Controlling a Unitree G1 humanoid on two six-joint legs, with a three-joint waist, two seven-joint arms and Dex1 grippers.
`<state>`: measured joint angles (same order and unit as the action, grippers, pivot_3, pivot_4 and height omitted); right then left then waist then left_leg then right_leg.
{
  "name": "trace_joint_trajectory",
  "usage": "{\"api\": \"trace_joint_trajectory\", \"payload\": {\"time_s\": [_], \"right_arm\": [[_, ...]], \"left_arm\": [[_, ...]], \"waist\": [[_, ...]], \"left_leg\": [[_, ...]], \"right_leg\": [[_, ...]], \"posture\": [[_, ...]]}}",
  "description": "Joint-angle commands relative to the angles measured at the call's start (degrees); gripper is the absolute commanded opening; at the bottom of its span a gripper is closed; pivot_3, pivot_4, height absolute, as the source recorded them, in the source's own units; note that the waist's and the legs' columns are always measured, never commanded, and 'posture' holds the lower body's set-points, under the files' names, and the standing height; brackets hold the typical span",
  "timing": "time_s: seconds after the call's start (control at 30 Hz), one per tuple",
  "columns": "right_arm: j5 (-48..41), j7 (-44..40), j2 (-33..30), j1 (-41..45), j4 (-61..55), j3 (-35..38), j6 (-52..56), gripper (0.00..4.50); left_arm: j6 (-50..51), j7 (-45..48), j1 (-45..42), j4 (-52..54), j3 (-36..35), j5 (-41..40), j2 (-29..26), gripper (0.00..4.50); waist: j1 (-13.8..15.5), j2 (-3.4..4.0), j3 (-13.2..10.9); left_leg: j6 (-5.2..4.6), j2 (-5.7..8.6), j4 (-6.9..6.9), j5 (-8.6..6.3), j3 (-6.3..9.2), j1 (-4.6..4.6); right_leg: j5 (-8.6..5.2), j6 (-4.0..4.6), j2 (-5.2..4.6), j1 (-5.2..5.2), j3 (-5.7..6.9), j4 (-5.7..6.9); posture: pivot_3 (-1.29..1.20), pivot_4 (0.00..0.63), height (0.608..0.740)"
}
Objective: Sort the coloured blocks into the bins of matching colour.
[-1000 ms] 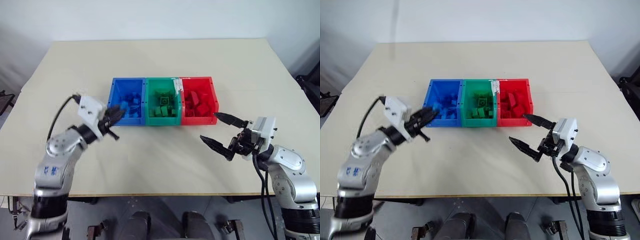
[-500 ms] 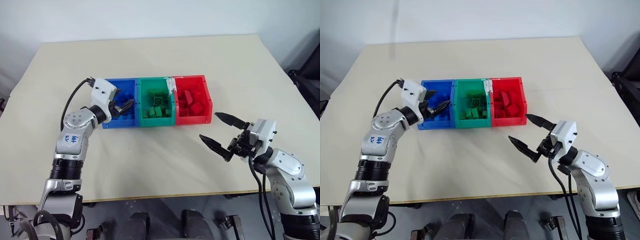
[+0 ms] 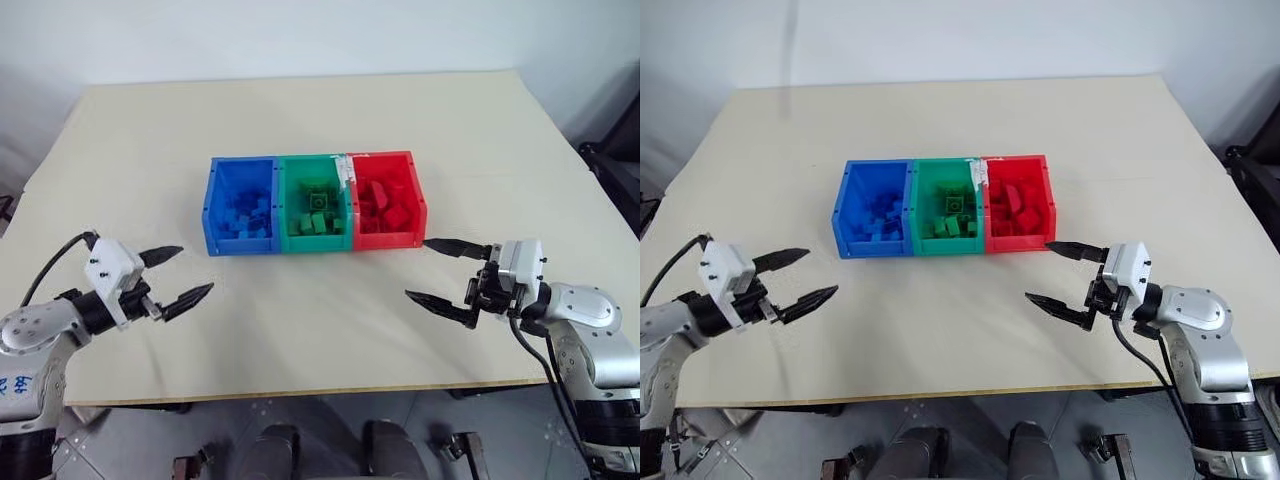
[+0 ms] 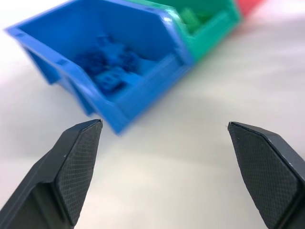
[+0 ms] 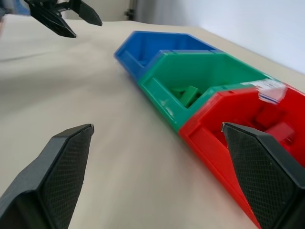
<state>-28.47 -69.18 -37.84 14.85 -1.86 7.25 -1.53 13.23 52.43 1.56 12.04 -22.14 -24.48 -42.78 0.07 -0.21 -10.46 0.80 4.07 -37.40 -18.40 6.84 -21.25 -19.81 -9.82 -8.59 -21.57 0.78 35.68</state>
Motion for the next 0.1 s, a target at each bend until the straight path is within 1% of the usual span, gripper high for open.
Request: {"api": "trace_joint_trajectory", "payload": {"time_s": [0.03, 0.1], "right_arm": [[0.13, -1.98, -0.89, 2.02, 3.12, 0.8, -1.88, 4.5], [0.33, -2.32, -0.92, 2.53, 5.07, 1.19, -2.09, 4.5]], "left_arm": [[-2.59, -0.89, 1.01, 1.7, -1.39, 0.1, 0.6, 4.49], [-3.74, -2.45, 1.56, 1.92, -0.84, 0.95, 1.8, 4.49]], "waist": [[0.08, 0.0, 0.0], [0.04, 0.0, 0.0]], "left_leg": [[0.0, 0.0, -0.01, 0.0, 0.03, 0.0], [0.0, 0.01, -0.01, 0.0, 0.01, 0.0]], "right_leg": [[0.0, 0.0, 0.0, 0.01, 0.02, 0.01], [0.01, 0.01, 0.0, 0.01, 0.0, 0.01]], "posture": [[0.0, 0.15, 0.74], [0.0, 0.15, 0.74]]}}
